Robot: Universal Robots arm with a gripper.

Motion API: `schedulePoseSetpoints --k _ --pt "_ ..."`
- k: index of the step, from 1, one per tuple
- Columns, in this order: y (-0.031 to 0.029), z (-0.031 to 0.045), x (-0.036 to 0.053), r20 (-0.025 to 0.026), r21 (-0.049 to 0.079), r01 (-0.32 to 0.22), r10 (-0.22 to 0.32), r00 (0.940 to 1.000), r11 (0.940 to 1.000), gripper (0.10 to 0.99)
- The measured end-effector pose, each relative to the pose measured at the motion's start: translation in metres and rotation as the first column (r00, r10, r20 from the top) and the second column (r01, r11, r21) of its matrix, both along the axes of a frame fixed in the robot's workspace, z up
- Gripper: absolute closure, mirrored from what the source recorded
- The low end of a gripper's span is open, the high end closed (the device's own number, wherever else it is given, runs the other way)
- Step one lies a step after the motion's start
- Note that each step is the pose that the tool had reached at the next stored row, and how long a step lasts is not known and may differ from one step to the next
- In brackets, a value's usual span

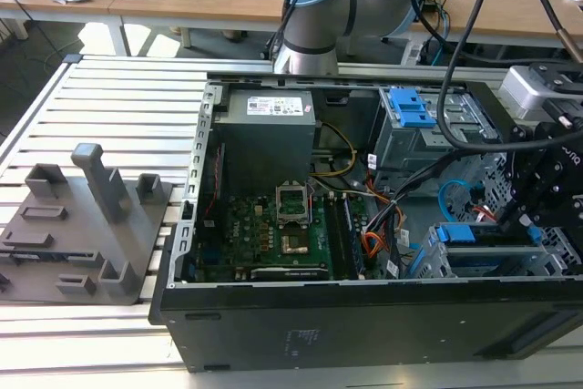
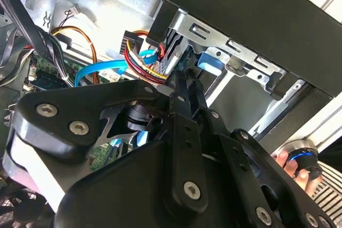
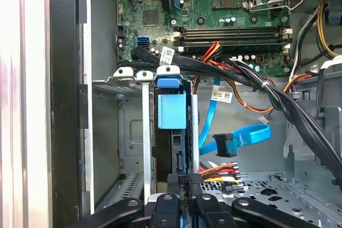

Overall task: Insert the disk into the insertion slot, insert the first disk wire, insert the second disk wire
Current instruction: 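Insert the first disk wire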

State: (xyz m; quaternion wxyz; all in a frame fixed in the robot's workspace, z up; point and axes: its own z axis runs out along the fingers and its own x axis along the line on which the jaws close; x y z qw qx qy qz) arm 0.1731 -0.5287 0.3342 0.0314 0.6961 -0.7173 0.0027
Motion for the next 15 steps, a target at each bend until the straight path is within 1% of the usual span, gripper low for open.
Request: schedulePoseSetpoints --k 2,3,6,7,8,9,10,11,13,15 --pt "-0.0001 -0.0005 0.0 -0.0002 0.001 0.0 0.0 1.0 1.0 0.894" --pt "0.0 -0.0003 0.0 -0.0001 0.0 0.0 0.0 1.0 1.0 0.827" --pt "0.0002 0.0121 0.0 0.0 0.0 0.0 0.0 1.0 1.0 0.827" --pt "0.001 0.0198 -0.0001 -0.0001 0.0 0.0 0.0 1.0 1.0 0.827" --pt "0.0017 0.0237 -0.0001 0.0 0.0 0.0 0.0 1.0 1.0 0.827" --pt "0.0025 0.0294 -0.0001 0.0 0.0 0.0 0.0 1.0 1.0 0.843" --pt "0.0028 0.0363 -0.0002 0.0 0.0 0.0 0.0 1.0 1.0 0.91" --pt "0.0029 0.0413 -0.0003 0.0 0.0 0.0 0.0 1.0 1.0 0.976" --pt "0.0029 0.0502 -0.0007 0.0 0.0 0.0 0.0 1.0 1.0 0.98" --pt "0.0028 0.0516 -0.0012 0.0 0.0 0.0 0.0 1.0 1.0 0.98"
